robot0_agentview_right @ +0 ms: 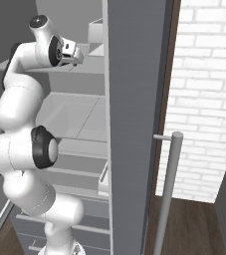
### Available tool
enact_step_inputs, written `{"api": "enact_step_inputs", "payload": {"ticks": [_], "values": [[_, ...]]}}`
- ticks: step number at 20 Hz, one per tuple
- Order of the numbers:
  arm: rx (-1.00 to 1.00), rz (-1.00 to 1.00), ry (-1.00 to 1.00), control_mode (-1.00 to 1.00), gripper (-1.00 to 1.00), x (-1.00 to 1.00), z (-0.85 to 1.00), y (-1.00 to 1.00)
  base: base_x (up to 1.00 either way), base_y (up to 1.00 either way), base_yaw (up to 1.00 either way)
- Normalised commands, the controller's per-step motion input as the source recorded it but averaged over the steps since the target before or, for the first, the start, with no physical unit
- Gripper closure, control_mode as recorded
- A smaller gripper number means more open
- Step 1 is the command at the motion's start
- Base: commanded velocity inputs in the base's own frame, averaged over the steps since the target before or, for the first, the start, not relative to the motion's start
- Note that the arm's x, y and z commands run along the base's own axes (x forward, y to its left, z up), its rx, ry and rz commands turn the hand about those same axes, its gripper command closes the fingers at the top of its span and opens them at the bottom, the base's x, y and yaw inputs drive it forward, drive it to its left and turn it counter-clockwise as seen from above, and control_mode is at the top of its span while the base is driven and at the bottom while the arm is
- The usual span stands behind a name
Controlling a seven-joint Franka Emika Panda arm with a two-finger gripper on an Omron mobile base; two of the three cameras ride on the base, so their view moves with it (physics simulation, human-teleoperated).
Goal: Place one corn and one fish in each tupperware on the nearby counter, to pack two identical lunches.
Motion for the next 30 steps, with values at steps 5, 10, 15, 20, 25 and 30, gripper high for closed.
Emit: {"api": "enact_step_inputs", "payload": {"ticks": [5, 10, 15, 20, 25, 30], "values": [[0.0, -0.02, 0.04, -1.0, -1.0, 0.11, -0.12, 0.06, 0.0, 0.0, 0.0], [0.0, -0.03, 0.0, -1.0, -1.0, 0.31, -0.33, 0.04, 0.0, 0.0, 0.0], [-0.02, -0.04, 0.0, -1.0, -1.0, 0.35, -0.41, 0.0, 0.0, 0.0, 0.0], [0.0, -0.04, 0.0, -1.0, -1.0, 0.0, -0.43, -0.1, 0.0, 0.0, 0.0], [0.0, 0.0, 0.0, -1.0, 1.0, 0.0, 0.0, 0.0, 0.0, 0.0, 0.0], [0.0, 0.0, 0.01, -1.0, 1.0, 0.0, 0.0, 0.0, 0.0, 0.0, 0.0]]}}
